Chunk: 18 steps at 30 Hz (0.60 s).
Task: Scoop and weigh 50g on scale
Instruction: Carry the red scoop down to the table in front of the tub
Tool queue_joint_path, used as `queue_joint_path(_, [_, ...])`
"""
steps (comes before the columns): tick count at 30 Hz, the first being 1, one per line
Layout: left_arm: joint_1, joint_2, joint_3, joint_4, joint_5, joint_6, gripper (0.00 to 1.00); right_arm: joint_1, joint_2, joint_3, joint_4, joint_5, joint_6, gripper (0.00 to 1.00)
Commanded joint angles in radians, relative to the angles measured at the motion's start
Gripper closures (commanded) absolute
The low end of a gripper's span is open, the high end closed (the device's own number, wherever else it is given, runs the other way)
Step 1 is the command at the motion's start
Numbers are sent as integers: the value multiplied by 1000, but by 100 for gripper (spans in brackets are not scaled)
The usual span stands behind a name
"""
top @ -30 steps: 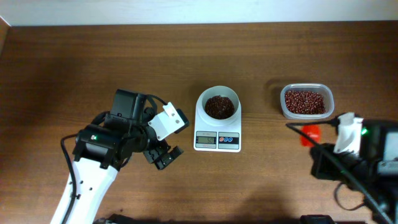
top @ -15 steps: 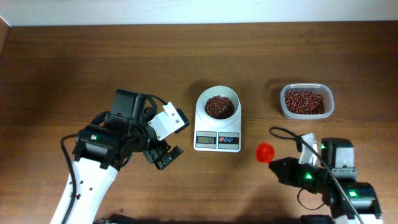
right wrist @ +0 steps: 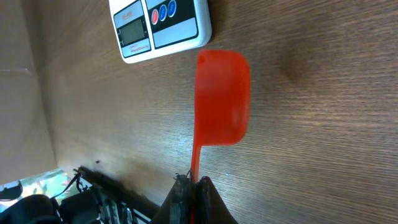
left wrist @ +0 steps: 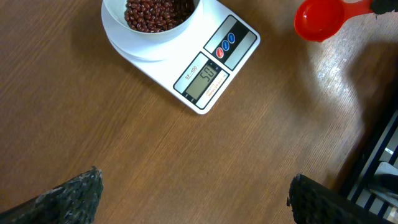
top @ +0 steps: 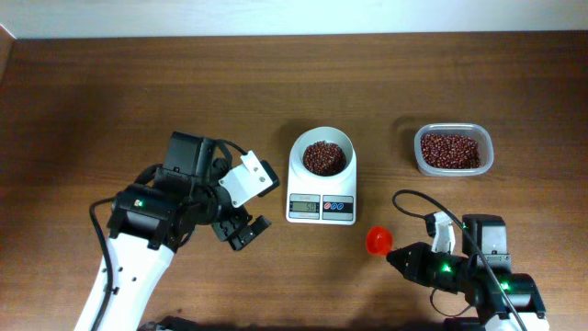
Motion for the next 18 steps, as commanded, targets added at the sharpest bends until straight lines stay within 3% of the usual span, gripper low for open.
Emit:
queue_joint_path(1, [4,-4,14,1,18,16,1,-6,-10,-5,-8,111,39,87])
queue_joint_path(5, [4,-4,14,1,18,16,1,-6,-10,-5,18,210,148,84])
queue_joint_path(9, [4,-4,14,1,18,16,1,-5,-10,-5,47,212,155,89])
queue_joint_path(18, [4,-4,14,1,18,16,1,-5,6,-5,14,274,155,89])
